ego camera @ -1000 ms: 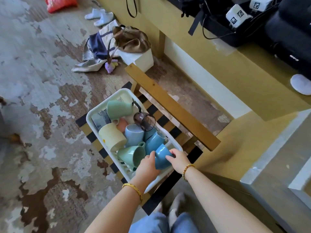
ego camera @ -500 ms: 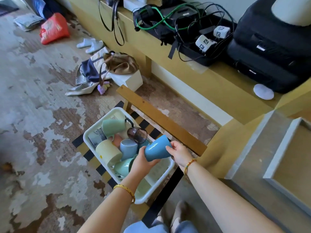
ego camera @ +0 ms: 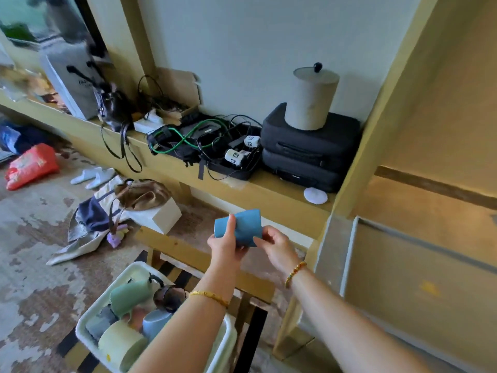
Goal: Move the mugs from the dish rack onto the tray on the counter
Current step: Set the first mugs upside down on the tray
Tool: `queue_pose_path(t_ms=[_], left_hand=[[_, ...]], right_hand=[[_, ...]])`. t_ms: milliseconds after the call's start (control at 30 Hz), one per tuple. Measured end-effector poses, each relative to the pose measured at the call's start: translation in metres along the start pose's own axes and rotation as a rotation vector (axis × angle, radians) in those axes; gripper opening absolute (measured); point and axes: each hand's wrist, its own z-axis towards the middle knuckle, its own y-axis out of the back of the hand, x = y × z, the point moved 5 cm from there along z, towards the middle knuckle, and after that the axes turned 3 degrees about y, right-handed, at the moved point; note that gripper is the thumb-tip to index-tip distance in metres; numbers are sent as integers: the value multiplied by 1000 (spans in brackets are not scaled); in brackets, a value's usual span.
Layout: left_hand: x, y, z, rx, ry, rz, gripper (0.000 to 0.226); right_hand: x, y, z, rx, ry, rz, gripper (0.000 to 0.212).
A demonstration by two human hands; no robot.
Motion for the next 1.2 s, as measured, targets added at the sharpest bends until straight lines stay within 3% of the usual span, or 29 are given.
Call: queue_pose_path(t_ms=[67,300,467,533,667,900,1067,1200], left_hand=[[5,-32,-6,-6,-26,37,75],[47,-156,-16,245,-178,289,57],[91,-222,-21,334,-336,625,58],[109,-238,-23,388,-376,746,55],[148,-268,-24,556,-468,1033,52],[196,-302,-23,825,-564,1518,57],[206,-312,-15,902,-554,1641,58],[209,-315,-7,937,-540,1709,61]], right_hand=[[10,32,0,-19,48,-29,13],[7,162,-3,-45,63,-21,14],[-23,267,-3,-187,-89,429,18],[-36,304,-3,-258,-138,422,16],[-61,346,4,-255,-215,207,32],[-93,372,16,-68,-193,-489,52],[-109,378,24,-6,-167,-723,46],[-118,380,31,-24,-233,-819,27]])
